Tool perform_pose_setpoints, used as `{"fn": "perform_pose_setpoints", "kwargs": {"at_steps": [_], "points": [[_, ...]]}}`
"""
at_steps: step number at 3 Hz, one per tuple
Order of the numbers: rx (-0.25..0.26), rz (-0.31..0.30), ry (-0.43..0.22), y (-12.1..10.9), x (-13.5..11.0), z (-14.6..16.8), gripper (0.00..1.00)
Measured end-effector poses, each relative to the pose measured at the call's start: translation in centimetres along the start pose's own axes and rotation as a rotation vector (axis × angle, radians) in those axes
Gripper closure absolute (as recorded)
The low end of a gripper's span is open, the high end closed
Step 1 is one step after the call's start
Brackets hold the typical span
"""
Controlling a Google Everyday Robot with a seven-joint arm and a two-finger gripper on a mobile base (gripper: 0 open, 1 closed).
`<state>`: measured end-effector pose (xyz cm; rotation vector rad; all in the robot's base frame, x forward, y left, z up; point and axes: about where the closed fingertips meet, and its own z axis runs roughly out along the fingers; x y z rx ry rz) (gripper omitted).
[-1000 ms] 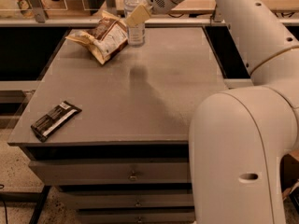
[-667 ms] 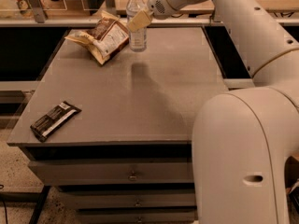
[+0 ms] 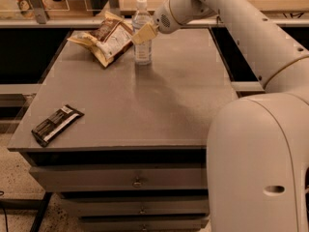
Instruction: Move blue plastic bottle near brown chip bag
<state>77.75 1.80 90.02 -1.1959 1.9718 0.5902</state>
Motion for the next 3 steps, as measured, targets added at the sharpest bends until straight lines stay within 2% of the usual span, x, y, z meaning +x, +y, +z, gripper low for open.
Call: {"fn": "perform_pose_setpoints", "kwargs": {"at_steps": [1,2,3], "points": [[-0.044,0.011,0.005,0.9,0.6,0.6,0.00],[-0.084,-0.005,0.011,2.1,0.4,0.5,0.00],[-0.088,-0.005,0.014,2.2,0.5,0.5,0.00]]}}
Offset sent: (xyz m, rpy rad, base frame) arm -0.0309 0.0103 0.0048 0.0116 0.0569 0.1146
